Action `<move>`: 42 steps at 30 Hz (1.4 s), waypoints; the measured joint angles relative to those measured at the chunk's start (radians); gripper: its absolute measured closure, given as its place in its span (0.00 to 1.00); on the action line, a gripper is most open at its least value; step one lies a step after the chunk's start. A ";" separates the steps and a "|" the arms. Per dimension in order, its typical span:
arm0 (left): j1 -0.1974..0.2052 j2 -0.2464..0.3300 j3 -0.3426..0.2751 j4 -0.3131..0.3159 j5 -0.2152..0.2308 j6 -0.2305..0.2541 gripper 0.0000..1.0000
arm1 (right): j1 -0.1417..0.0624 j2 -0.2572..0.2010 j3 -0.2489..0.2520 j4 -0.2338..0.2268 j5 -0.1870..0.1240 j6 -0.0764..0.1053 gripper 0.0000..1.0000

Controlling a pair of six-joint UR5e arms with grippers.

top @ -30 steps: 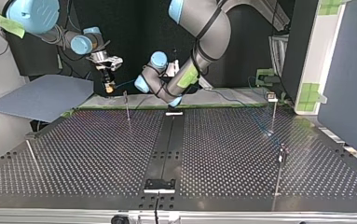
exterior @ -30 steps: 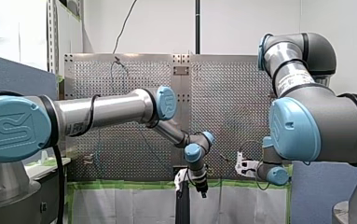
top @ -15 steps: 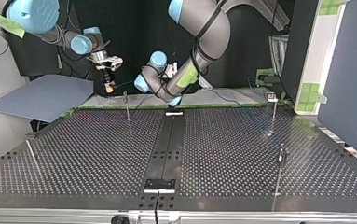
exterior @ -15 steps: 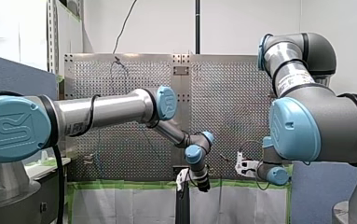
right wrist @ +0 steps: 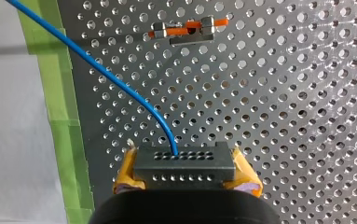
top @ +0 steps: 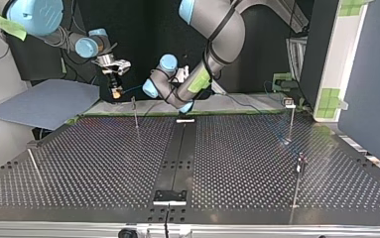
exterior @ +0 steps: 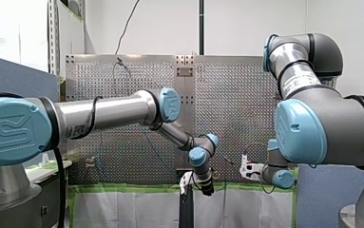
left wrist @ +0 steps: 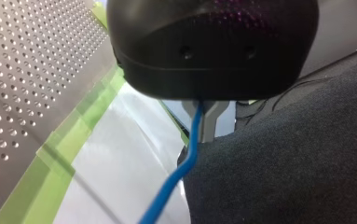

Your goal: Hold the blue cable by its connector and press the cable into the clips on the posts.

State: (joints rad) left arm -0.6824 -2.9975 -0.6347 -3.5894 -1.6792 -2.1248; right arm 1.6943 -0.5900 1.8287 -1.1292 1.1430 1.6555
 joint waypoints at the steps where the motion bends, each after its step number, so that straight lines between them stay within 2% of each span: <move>1: 0.000 0.000 0.000 0.000 0.000 0.001 1.00 | 0.000 0.000 0.000 0.000 0.000 0.000 1.00; 7: -0.002 0.003 0.000 0.015 -0.012 0.031 1.00 | -0.005 0.000 -0.001 0.000 0.000 0.001 1.00; 15: -0.010 0.037 -0.031 0.073 -0.073 0.091 1.00 | -0.014 -0.001 -0.009 0.005 -0.003 0.000 1.00; 23: -0.012 0.100 -0.094 0.138 -0.113 0.068 1.00 | -0.027 -0.001 -0.020 0.015 -0.015 0.001 1.00; 27: -0.019 0.138 -0.132 0.175 -0.137 0.071 1.00 | -0.036 -0.001 -0.027 0.024 -0.029 0.001 1.00; 33: -0.041 0.194 -0.188 0.231 -0.148 0.075 1.00 | -0.052 -0.003 -0.037 0.037 -0.049 0.004 1.00; 37: -0.047 0.219 -0.221 0.265 -0.152 0.075 1.00 | -0.066 -0.017 -0.042 0.040 -0.072 0.014 1.00; 42: -0.070 0.226 -0.259 0.303 -0.173 0.068 1.00 | -0.080 -0.043 -0.042 0.041 -0.080 0.033 1.00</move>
State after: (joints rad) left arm -0.7522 -2.7718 -0.8941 -3.2863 -1.8526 -2.0567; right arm 1.6139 -0.6332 1.7869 -1.0880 1.0631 1.6888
